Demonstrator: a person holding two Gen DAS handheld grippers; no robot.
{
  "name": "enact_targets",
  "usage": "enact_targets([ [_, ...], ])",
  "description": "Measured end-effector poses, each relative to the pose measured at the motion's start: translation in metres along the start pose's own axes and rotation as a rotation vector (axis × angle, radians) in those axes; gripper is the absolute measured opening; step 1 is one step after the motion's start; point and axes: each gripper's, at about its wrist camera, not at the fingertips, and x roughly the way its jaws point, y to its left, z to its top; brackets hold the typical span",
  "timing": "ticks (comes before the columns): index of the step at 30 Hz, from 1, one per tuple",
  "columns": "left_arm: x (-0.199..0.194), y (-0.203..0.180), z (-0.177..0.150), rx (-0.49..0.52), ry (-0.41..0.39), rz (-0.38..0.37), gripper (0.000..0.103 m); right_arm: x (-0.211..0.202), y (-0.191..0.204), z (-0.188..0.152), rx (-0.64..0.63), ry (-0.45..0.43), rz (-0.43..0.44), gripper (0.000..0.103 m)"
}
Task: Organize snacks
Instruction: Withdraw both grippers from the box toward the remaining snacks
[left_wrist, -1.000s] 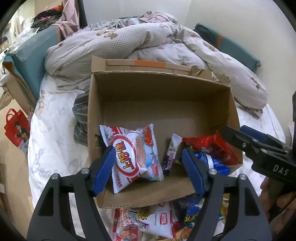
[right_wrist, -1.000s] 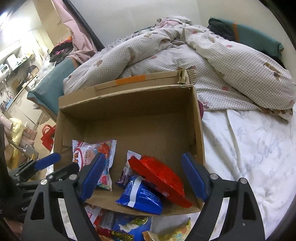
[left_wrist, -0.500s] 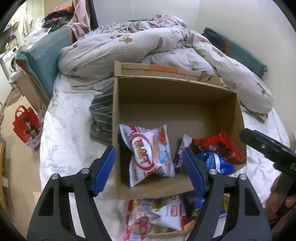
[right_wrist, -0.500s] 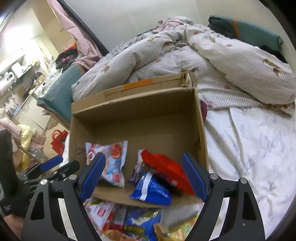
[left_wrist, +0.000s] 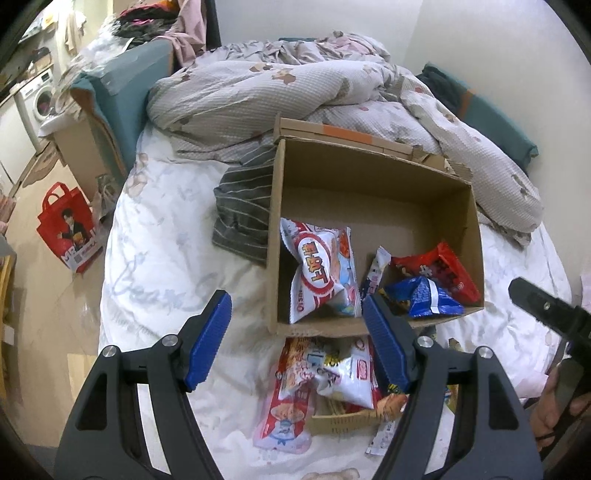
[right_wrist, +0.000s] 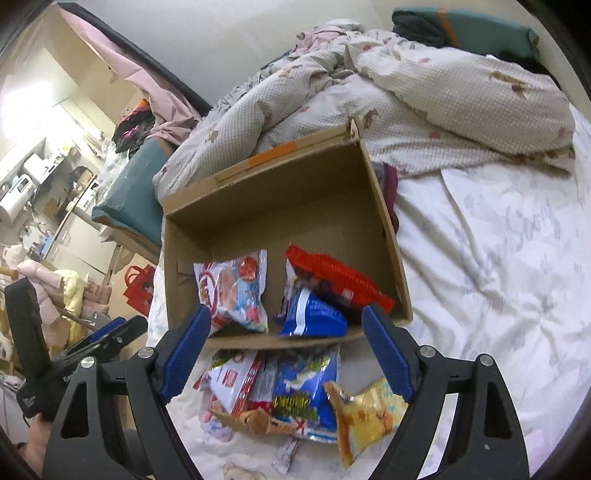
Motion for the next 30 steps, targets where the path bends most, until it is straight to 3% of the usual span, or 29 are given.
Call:
enact_targets([
  [11, -0.023, 0.019, -0.028, -0.012, -0.013, 0.008, 0.071, -0.017, -0.018, -0.027, 0.072, 0.022, -0.005, 0.086],
  [16, -0.017, 0.034, -0.041, -0.056, 0.04, 0.017, 0.071, -0.016, -0.034, -0.035, 0.144, 0.051, -0.002, 0.086],
  [21, -0.002, 0.045, -0.054, -0.116, 0.124, 0.015, 0.071, -0.014, -0.04, -0.039, 0.156, 0.065, -0.029, 0.086],
  [24, 0.014, 0.045, -0.063, -0.103, 0.191, 0.055, 0.071, -0.015, -0.044, -0.04, 0.164, 0.065, -0.038, 0.086],
  [27, 0.046, 0.046, -0.077, -0.105, 0.307, 0.073, 0.069, -0.015, -0.047, -0.041, 0.172, 0.069, -0.036, 0.086],
  [30, 0.077, 0.041, -0.089, -0.096, 0.404, 0.066, 0.061, -0.016, -0.046, -0.041, 0.167, 0.07, -0.04, 0.086],
])
